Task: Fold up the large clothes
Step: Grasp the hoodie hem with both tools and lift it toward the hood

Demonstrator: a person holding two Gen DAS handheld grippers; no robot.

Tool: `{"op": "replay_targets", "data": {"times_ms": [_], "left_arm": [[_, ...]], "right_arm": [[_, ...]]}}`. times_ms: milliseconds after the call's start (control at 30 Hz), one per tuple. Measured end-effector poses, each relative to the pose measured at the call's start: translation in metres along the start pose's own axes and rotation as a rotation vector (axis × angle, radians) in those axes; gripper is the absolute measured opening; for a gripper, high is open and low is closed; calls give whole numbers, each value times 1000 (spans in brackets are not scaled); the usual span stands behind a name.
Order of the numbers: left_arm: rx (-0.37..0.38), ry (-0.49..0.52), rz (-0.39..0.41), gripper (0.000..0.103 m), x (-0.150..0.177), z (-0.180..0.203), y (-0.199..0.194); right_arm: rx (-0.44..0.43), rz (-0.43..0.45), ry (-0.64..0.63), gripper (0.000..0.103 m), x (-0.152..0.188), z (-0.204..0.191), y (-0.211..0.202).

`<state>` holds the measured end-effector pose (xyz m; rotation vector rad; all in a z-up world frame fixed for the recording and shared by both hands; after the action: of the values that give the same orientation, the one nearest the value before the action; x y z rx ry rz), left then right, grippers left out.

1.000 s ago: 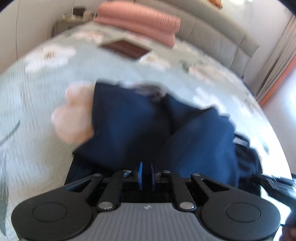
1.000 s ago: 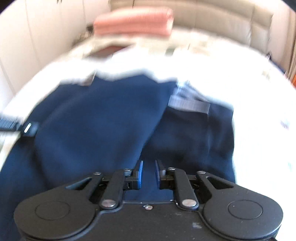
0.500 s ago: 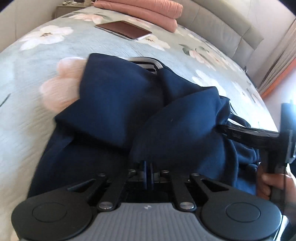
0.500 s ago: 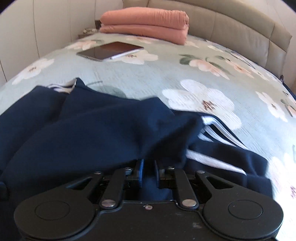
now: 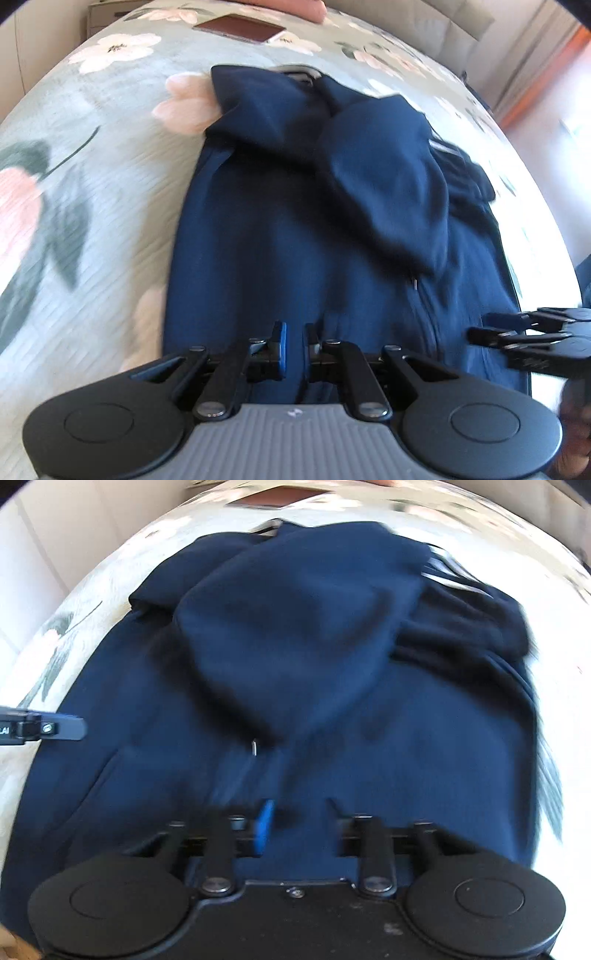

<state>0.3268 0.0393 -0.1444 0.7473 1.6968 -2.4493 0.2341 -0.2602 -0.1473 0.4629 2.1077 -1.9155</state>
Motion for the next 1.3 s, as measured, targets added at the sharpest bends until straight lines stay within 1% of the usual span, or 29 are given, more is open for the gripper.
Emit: {"op": "replay_targets", "data": {"times_ms": [33,67,100,133,200,267,367,433,533,600,667,700,767,833,867,1000,1033,1067,1100,1133,1167,1200,1267,1300], "left_arm": [[-2,-1,-15,11,7,-3,-7],[-8,-8,-32,13,15,-8,-14],[-12,-13,-50,18,21,-11,-19],[-18,-12,-66,21,29,-12,-27],[-39,-6,-102,29,45,-18,-38],[-44,-21,-139,34,58,-25,-43],[-32,-93,-198,44,79,-38,-46],[-15,-138,-233,47,92,-45,-46],[-20,-159,-274,52,105,-49,-47],[-38,-165,-291,61,112,-53,-47],[-39,-185,-308,64,118,-58,-46],[-25,-205,-318,68,121,-61,-46],[26,-245,-332,73,126,-66,-43],[77,-288,-345,73,134,-69,-38],[88,-299,-344,73,136,-70,-36],[104,-322,-326,75,142,-71,-27],[104,-323,-321,74,142,-71,-28],[106,-319,-319,69,142,-68,-27],[120,-309,-319,49,143,-65,-26],[146,-303,-330,33,144,-61,-23],[163,-297,-348,11,145,-56,-18],[168,-274,-343,9,145,-50,-16],[160,-232,-318,6,141,-42,-18],[173,-241,-292,6,137,-43,-23]], "right_arm": [[8,1,18,53,8,4,-10],[21,3,40,53,18,8,-21],[35,3,66,54,28,14,-33],[46,2,94,56,38,17,-41],[72,-1,162,75,54,33,-56],[87,-18,218,76,76,50,-67],[113,-101,296,76,108,72,-73],[125,-141,344,76,128,86,-73],[134,-176,395,76,147,99,-69],[133,-183,431,76,154,106,-66],[134,-183,456,76,159,111,-64],[129,-185,468,76,161,114,-63],[109,-190,492,76,166,119,-61],[87,-207,510,76,170,121,-58],[80,-210,515,76,171,121,-58],[39,-237,521,76,175,125,-53],[14,-250,519,76,176,124,-52],[-12,-264,514,68,178,121,-51],[-27,-273,509,57,179,118,-50],[-34,-268,500,51,180,114,-51],[-40,-251,490,37,179,111,-54],[-44,-243,481,24,178,109,-56],[-55,-221,479,14,175,106,-64],[-67,-201,487,12,172,108,-69]]}}
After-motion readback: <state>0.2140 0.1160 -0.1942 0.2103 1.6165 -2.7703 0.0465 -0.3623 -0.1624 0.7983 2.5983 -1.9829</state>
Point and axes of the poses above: each gripper's, at about its wrist camera, not at the fingertips, and y roughly the way its jaws point, z to its right, x to its underside, the point moved 1 cm from there along y, roughly the way its jaws point, and after that the axes turned 5 degrees about y, right-handed, at the moved point
